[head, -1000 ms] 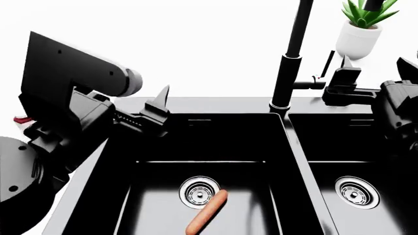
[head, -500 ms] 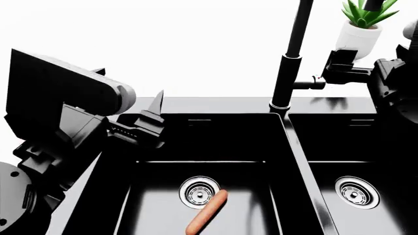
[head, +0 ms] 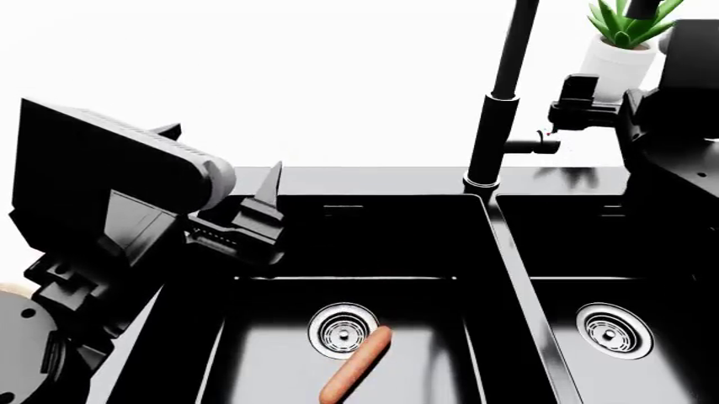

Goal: Pick the sausage from the counter and place it in the sink. Then turn on the sink faucet.

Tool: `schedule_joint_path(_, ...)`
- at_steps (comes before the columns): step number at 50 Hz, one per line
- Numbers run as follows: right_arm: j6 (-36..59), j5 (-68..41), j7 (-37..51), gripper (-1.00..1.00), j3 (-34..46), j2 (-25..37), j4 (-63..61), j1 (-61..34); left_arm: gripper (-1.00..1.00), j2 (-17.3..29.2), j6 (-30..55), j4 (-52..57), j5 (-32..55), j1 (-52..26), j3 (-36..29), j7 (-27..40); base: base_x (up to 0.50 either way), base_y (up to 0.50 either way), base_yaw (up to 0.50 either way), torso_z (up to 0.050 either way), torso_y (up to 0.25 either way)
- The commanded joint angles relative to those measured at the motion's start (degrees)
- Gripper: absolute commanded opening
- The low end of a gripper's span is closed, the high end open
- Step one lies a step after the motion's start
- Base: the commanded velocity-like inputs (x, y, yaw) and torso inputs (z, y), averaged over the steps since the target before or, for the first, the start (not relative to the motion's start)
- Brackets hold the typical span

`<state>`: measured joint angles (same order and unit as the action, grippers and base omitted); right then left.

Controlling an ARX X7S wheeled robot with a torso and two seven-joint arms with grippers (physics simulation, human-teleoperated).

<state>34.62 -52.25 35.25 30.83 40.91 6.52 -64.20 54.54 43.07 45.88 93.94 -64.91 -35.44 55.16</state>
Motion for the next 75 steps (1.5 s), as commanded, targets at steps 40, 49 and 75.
schedule_joint_path(40,-26.40,20.09,-21.00,1.00,5.86,-26.72,68.38,-19.65,1.00,0.79,-1.45,-1.29,-3.39,3.68,-0.07,-1.92,0.00,0.00,0.00,0.000,0.000)
schedule_joint_path(49,-27.47,26.47,-18.20,1.00,-1.49,-27.52,68.42,-18.14,1.00,0.98,-1.74,-1.34,-3.96,4.27,-0.02,-2.37,0.00,0.00,0.00,0.000,0.000)
schedule_joint_path(75,-23.89,42.47,-21.52,1.00,-17.59,-29.65,68.43,-15.27,1.00,1.59,-2.86,-0.98,-5.09,5.92,0.28,-2.93,0.00,0.00,0.00,0.000,0.000)
